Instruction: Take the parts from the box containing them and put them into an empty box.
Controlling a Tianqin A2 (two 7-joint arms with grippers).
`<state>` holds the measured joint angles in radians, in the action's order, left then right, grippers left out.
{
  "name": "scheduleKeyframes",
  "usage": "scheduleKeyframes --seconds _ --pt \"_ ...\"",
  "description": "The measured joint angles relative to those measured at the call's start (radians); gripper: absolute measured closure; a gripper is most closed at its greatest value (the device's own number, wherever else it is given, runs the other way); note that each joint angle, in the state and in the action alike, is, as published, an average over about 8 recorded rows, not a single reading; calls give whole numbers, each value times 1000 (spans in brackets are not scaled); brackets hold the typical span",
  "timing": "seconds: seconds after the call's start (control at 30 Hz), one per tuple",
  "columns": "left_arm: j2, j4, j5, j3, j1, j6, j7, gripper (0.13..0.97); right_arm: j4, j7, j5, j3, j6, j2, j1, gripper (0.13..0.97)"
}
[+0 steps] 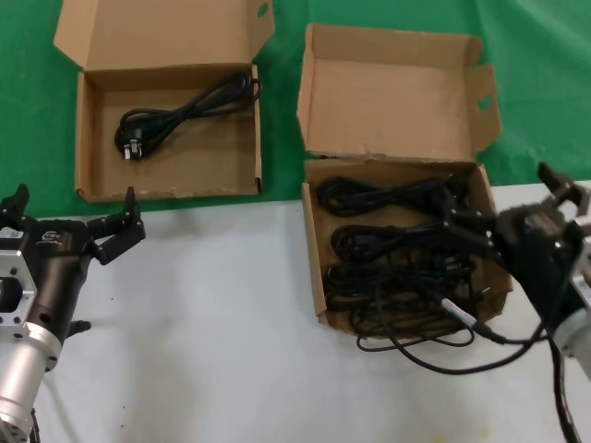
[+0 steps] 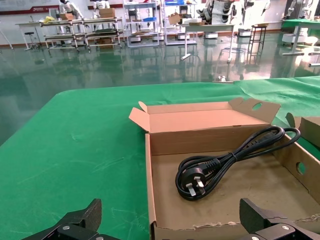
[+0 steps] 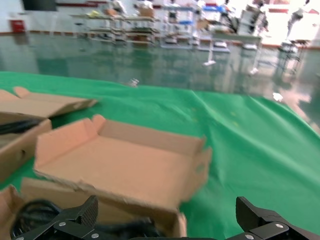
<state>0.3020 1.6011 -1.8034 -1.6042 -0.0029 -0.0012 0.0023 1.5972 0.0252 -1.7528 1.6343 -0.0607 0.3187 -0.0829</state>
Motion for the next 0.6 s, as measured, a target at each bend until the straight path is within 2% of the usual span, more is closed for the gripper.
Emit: scheduleKeyframes --seconds 0.23,0.6 --pt "-1 -1 2 3 2 1 -1 132 2 -16 -29 -21 38 -12 52 129" --pt "-1 -1 2 3 2 1 -2 132 2 -17 -32 -24 42 -13 57 129"
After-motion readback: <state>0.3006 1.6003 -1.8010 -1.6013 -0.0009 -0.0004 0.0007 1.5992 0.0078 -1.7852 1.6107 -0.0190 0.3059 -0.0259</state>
